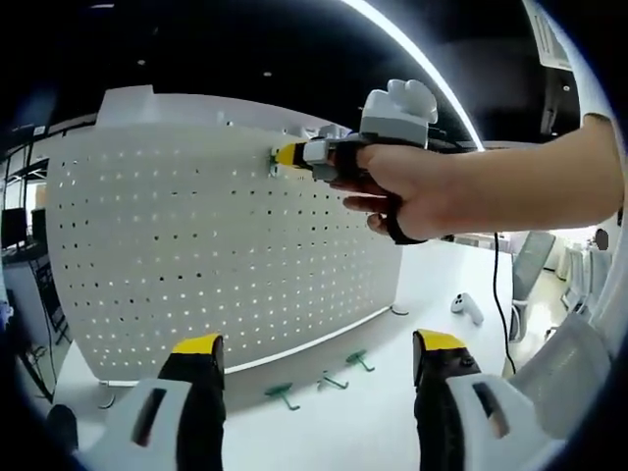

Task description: Insert the hook assembly into the mounting plate slot until the hook locks in place.

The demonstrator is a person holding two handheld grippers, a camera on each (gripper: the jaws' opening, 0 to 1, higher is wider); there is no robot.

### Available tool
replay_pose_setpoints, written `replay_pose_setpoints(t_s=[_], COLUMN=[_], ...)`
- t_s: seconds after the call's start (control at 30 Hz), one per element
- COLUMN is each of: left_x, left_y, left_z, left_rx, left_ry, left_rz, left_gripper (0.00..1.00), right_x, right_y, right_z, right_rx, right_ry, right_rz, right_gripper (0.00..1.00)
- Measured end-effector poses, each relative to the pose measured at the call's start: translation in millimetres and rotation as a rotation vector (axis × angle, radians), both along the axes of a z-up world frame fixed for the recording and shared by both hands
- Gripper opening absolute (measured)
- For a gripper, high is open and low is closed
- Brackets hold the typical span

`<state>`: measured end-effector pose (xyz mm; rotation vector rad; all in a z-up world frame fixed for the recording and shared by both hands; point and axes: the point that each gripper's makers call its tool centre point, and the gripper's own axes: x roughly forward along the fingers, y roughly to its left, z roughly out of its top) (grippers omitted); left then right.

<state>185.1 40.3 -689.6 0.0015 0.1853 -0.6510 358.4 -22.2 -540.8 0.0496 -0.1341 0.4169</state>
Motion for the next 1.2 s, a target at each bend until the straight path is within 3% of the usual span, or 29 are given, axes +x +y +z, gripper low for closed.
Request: replay_pose_setpoints(t_s=[0.33,0.43,0.83,1.2], left_x=[-0.6,0.9,0.9,-3.0], left_y=[0,5,9,10], left_z=[0.0,1.7,0.4,0.0], left_rx=[0.006,0.006,0.007,-0.001], left_ry=[0.004,0.001,0.008,0.010], left_rz=[-0.003,0.002,-0.003,-0.002], left_gripper=[0.80,0.80,0.79,0.78], right_x=[1,2,7,10], right_y=[2,0,4,2], right_z=[-5.0,-4.6,-6.5,-7.0], right_rx=[-0.020,0.008,-0.068,-0.060], right_ry=[0.002,0.000,0.005,0.019], right_rz=[-0.034,-0.049,-0.197,-0.255], right_gripper=[0.01,0.01,0.01,0.01])
